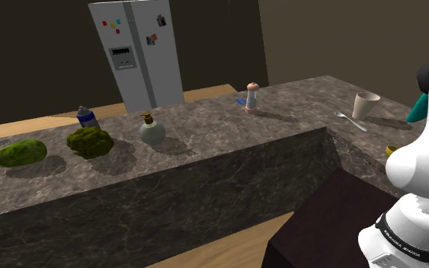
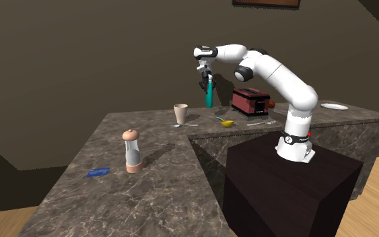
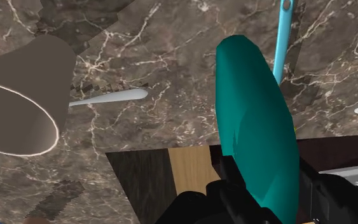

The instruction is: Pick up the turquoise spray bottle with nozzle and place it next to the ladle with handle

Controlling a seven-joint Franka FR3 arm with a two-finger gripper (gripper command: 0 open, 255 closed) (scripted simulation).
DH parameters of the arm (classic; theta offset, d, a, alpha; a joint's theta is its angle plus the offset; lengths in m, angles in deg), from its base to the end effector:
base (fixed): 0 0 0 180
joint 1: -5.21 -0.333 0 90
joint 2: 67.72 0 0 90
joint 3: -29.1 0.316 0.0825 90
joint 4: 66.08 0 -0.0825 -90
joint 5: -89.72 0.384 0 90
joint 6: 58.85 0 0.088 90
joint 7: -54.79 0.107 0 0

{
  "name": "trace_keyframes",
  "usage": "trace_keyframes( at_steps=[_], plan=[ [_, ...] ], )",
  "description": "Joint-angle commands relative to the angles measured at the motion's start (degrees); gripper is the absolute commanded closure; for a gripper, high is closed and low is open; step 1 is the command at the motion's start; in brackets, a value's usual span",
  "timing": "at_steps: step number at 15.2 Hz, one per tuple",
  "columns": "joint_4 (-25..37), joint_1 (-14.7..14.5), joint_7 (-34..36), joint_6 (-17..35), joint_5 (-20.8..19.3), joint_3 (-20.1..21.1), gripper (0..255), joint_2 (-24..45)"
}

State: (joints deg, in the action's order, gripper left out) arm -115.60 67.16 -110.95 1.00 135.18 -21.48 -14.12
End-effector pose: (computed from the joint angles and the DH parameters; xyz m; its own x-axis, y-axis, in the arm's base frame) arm 0.0892 -0.6935 0.4058 0.2987 0.8027 0.5162 0.9383 -0.3459 -0.0052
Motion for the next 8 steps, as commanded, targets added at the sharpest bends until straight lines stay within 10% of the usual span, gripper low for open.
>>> trace_keyframes(
  at_steps=[1,8],
  plan=[
    [-2.46,-1.07,-1.01,1.68,-0.30,-0.31,255,-0.04],
    [-8.11,-3.45,-3.12,6.30,-0.43,-0.59,255,0.68]
  ],
)
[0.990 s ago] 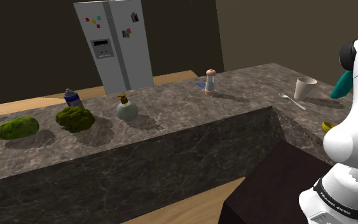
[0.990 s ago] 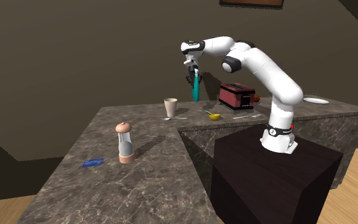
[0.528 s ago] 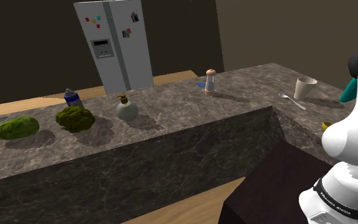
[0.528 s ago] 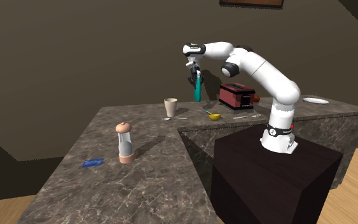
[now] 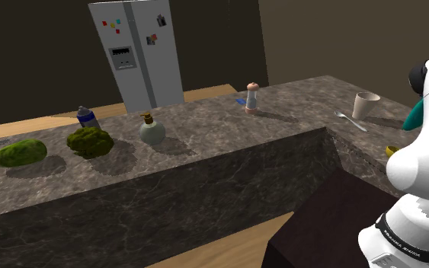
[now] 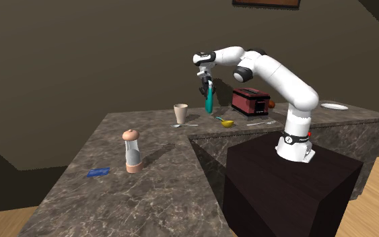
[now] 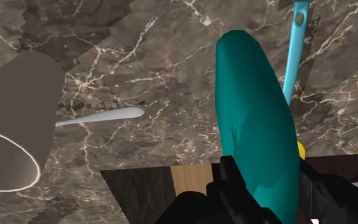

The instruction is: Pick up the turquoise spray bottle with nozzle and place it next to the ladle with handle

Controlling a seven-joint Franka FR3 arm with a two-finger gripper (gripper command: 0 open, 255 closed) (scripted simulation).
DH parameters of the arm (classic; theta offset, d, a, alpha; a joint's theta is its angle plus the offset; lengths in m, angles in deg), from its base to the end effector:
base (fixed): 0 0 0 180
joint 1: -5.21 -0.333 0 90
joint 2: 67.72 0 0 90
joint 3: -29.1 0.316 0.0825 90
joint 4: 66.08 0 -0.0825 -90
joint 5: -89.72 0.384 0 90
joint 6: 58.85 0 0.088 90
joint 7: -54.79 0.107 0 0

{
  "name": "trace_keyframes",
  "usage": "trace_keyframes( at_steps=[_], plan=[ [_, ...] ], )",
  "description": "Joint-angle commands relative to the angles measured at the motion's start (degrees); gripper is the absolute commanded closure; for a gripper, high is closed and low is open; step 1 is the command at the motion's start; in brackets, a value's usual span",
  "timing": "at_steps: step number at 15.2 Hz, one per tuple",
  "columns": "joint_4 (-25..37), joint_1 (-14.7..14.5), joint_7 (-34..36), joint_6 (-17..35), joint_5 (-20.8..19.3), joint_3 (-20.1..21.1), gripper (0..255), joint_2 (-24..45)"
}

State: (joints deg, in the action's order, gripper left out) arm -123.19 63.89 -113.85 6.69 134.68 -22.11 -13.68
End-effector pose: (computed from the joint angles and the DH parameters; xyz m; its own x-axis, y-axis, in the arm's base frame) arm 0.0881 -0.6930 0.3628 0.2983 0.8029 0.5162 0.9384 -0.3454 -0.0052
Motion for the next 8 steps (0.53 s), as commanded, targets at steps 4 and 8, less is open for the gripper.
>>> trace_keyframes(
  at_steps=[4,8],
  plan=[
    [-2.91,-1.07,-1.18,2.99,0.26,0.14,255,0.98],
    [-4.85,-1.70,-2.01,5.21,0.60,0.38,255,1.90]
  ],
)
